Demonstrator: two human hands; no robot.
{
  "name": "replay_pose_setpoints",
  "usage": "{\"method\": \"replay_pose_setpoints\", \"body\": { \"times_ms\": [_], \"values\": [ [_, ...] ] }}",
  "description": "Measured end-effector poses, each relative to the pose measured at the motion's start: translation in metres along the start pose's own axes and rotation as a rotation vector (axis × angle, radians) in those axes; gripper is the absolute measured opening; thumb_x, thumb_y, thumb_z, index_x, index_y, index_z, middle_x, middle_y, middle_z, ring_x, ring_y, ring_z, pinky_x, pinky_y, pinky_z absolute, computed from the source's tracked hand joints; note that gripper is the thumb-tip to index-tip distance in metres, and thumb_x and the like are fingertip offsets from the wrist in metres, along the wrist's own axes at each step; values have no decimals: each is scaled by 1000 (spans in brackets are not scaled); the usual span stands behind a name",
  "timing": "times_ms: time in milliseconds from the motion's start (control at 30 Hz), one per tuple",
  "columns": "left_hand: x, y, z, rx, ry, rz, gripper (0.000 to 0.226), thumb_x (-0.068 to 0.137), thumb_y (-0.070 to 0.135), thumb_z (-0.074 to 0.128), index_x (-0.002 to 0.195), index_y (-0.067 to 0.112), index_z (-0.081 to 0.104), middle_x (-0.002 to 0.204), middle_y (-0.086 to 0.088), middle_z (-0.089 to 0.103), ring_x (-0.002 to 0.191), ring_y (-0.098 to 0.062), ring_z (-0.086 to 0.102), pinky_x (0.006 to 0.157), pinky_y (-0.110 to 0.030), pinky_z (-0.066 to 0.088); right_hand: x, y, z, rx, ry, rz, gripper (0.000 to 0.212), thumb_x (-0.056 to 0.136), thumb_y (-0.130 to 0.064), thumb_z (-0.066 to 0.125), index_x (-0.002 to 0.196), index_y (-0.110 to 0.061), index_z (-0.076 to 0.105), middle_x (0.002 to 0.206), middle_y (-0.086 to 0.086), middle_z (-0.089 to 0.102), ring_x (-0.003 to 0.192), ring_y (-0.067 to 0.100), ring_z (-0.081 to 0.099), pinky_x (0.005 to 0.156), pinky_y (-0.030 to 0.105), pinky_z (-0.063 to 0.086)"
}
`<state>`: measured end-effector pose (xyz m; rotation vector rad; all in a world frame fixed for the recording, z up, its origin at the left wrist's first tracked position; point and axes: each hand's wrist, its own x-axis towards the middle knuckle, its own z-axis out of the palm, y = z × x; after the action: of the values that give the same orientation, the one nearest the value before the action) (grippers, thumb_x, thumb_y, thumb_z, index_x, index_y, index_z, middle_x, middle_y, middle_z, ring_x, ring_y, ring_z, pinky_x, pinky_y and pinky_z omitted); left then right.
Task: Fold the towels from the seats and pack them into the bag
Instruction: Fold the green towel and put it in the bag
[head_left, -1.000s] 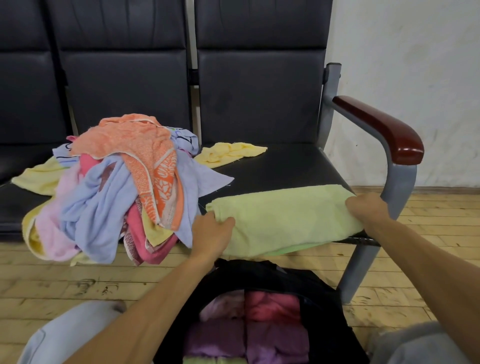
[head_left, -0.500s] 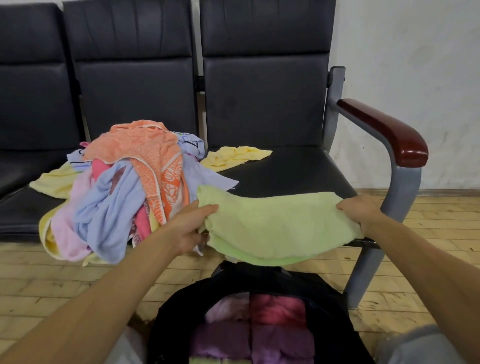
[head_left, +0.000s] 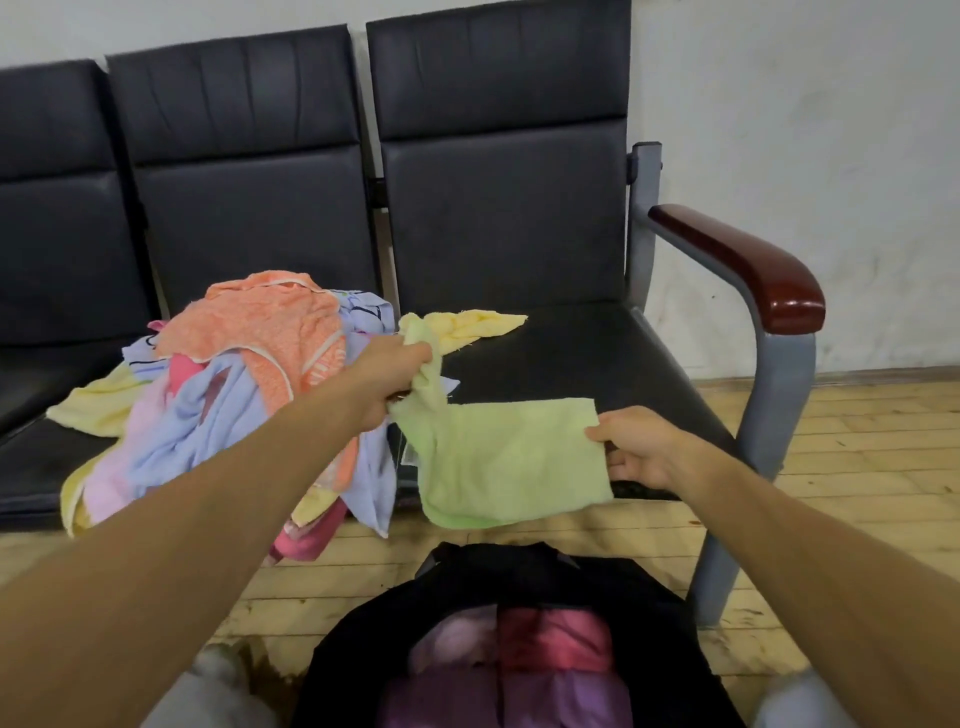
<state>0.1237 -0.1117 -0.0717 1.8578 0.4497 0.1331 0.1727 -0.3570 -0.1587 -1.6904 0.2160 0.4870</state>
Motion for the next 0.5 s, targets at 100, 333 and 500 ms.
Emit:
{"method": "replay_pose_setpoints", "body": {
  "times_ms": [100, 333, 500],
  "values": [
    [-2, -1, 48, 138, -148, 83, 8, 93, 13, 46, 87, 15, 50, 74, -7, 50, 64, -18, 49, 51, -23, 36, -2, 1, 0, 36, -10, 20, 22, 100, -2, 46, 118, 0, 59, 98, 13, 69, 84, 26, 68, 64, 38, 55],
    [-8, -21, 133, 436, -308, 149, 43, 95, 24, 50, 137, 15, 45, 107, -5, 61, 82, -18, 62, 47, -23, 48, -5, -1, -2, 60, -16, 44, 24, 101, -6, 43, 116, 0, 60, 105, 18, 69, 81, 28, 69, 60, 38, 57],
    [-15, -23, 128, 381, -499, 48, 58, 96, 56, 42, 144, 25, 35, 84, -5, 61, 54, -14, 56, 51, -24, 45, -5, -1, -3, 66, -26, 44, 37, 104, -34, 40, 108, -7, 65, 106, 17, 70, 90, 32, 69, 74, 42, 58]
  ]
}}
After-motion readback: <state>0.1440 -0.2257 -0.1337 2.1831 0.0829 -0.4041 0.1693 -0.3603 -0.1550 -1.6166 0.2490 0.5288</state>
